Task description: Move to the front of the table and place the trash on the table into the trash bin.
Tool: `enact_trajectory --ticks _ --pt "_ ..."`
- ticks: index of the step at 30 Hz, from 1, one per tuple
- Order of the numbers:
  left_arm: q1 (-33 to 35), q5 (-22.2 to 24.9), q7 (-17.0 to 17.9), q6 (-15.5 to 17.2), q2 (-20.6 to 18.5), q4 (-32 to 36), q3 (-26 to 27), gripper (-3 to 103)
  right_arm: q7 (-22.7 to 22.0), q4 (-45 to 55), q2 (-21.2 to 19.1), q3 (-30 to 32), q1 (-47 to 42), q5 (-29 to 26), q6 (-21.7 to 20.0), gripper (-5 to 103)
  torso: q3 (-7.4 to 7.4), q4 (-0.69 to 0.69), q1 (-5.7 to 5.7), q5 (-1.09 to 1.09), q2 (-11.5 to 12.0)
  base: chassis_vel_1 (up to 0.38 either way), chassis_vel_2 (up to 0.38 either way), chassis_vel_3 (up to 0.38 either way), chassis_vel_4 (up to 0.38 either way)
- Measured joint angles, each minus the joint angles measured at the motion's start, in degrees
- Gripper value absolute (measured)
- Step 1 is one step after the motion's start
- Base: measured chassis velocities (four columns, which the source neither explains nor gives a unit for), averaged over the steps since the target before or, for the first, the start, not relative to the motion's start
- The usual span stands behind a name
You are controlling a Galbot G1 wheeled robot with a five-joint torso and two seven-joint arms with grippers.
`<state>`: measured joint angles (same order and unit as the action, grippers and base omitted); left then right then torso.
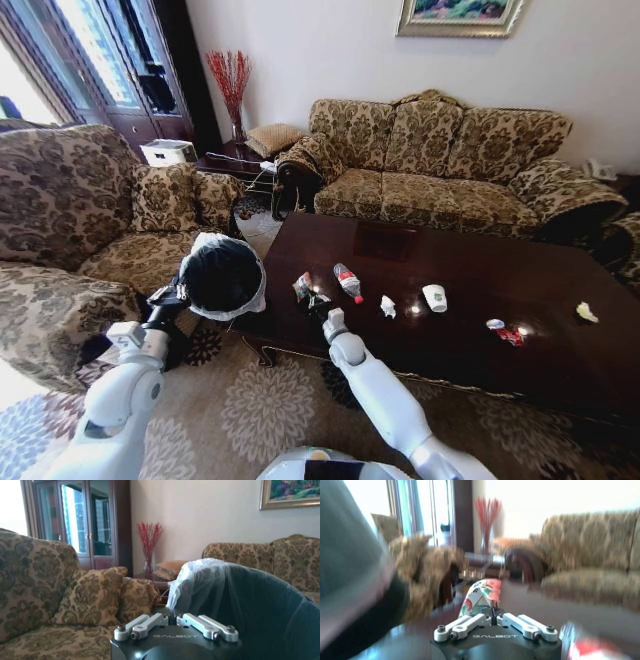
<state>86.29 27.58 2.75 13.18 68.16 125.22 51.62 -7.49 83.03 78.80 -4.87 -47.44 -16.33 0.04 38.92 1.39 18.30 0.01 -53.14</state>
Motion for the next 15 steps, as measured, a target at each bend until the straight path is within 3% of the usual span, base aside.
enact_trajectory --ticks 2,4,6,8,12,15 --pt "-0.1 0.2 0.0 0.2 -0.3 -0.1 -0.1 2 -0.2 1.4 -0.7 -0.1 0.3 -0.5 -0.3 0 0.00 0.00 0.00 0.00 0.0 0.000 0.000 0.000 0.000" --pt "-3.2 2.9 0.3 2.1 -5.0 -2.0 -2.0 2 -1.7 12.2 -6.5 -0.3 4.6 -6.5 -4.0 0 0.00 -0.03 0.00 -0.01 0.0 0.000 0.000 0.000 0.000" --pt "-3.8 3.4 0.5 2.3 -5.9 -2.4 -2.4 2 -1.9 14.2 -7.6 -0.4 5.9 -8.0 -4.8 0 0.00 -0.05 0.00 -0.02 0.0 0.000 0.000 0.000 0.000" --pt "-6.7 5.9 1.4 3.8 -9.9 -4.2 -4.5 2 -2.5 21.1 -11.3 -1.6 11.1 -14.7 -7.5 0 0.00 -0.03 0.01 0.00 0.0 0.000 0.000 0.000 0.000" --pt "-9.2 8.5 1.8 6.1 -14.1 -5.3 -7.0 2 -3.4 26.2 -13.7 -4.5 17.4 -21.2 -9.2 0 0.00 -0.04 0.02 -0.01 0.0 0.000 0.000 0.000 0.000" --pt "-10.4 10.8 2.2 7.6 -16.7 -5.6 -8.4 2 -3.9 28.6 -13.8 -8.4 23.1 -25.4 -10.4 0 0.00 0.03 0.01 -0.01 0.0 0.000 0.000 0.000 0.000"
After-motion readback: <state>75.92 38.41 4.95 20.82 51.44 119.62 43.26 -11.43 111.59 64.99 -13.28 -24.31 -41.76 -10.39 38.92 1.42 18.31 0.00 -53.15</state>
